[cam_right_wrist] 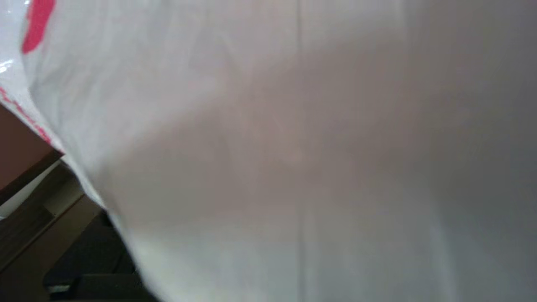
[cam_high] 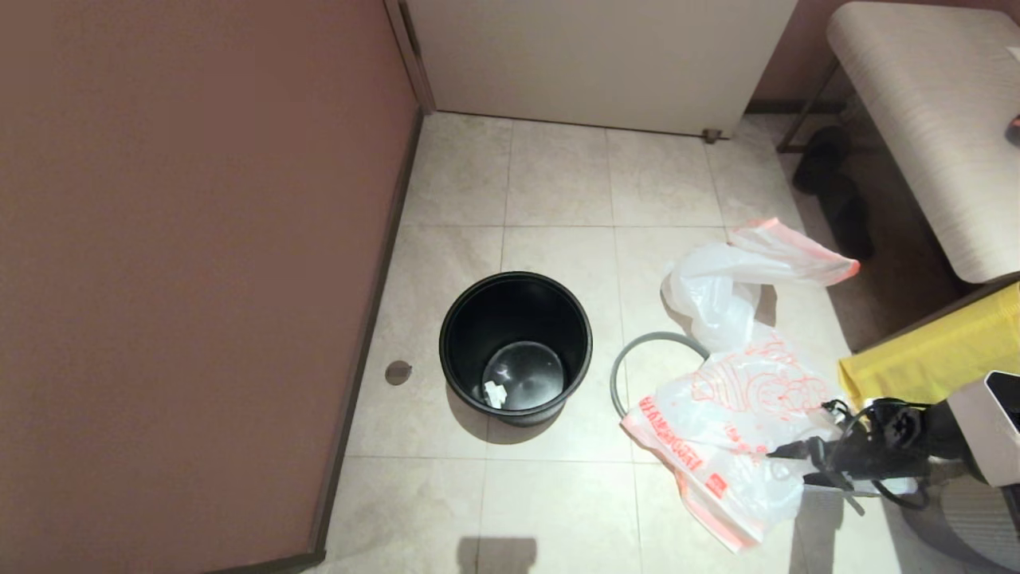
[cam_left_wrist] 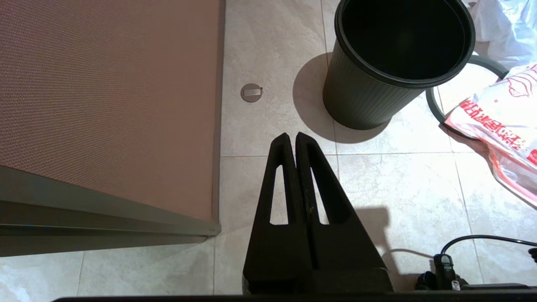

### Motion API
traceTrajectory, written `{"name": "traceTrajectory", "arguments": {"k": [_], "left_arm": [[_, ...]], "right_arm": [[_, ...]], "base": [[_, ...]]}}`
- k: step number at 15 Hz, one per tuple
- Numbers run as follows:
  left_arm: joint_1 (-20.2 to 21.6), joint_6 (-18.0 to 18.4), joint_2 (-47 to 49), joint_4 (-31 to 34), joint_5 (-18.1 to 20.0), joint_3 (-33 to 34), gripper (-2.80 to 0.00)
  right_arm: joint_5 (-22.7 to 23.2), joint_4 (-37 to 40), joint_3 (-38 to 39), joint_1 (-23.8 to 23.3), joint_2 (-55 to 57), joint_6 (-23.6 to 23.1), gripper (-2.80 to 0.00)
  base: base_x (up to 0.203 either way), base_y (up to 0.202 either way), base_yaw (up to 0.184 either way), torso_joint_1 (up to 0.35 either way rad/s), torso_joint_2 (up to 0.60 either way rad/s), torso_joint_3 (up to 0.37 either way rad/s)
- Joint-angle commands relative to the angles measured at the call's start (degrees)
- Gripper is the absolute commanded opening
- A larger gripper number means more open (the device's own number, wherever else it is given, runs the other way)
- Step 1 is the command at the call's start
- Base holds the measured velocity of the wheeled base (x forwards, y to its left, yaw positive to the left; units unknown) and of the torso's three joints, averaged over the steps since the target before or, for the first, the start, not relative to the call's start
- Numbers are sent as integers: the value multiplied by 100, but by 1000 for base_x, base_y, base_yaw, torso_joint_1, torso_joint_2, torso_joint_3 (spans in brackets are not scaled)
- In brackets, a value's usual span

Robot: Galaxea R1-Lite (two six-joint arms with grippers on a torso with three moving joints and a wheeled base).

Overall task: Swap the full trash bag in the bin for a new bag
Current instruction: Pick up a new trash bag

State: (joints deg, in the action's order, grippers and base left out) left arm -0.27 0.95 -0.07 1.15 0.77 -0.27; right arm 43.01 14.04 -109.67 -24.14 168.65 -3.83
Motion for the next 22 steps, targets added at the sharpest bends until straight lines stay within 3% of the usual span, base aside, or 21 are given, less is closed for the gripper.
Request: {"name": "traceTrajectory", "arguments": {"k": [1,2,10,14,18,22], "left_arm": [[0,2,7,0,-1,0,-280],[0,2,7,0,-5,0,-280],[0,2,7,0,2,0,-280],[0,2,7,0,2,0,-280],[0,2,7,0,-6,0,-280],[0,2,7,0,-6,0,-280]], "right_arm": [[-84,-114,-61,58,112,-4,0],[-139,-200,-62,59,133,9,-280],[-196,69,87,135,-337,63,-280],[-195,1876,514,174,-1999,64,-280],[-200,3758,934,390,-4394,167,-280],[-448,4664,955,1348,-6229,1315,-280]], "base": [[0,0,0,0,0,0],[0,0,0,0,0,0],[0,0,0,0,0,0],[0,0,0,0,0,0],[0,0,0,0,0,0],[0,0,0,0,0,0]]}}
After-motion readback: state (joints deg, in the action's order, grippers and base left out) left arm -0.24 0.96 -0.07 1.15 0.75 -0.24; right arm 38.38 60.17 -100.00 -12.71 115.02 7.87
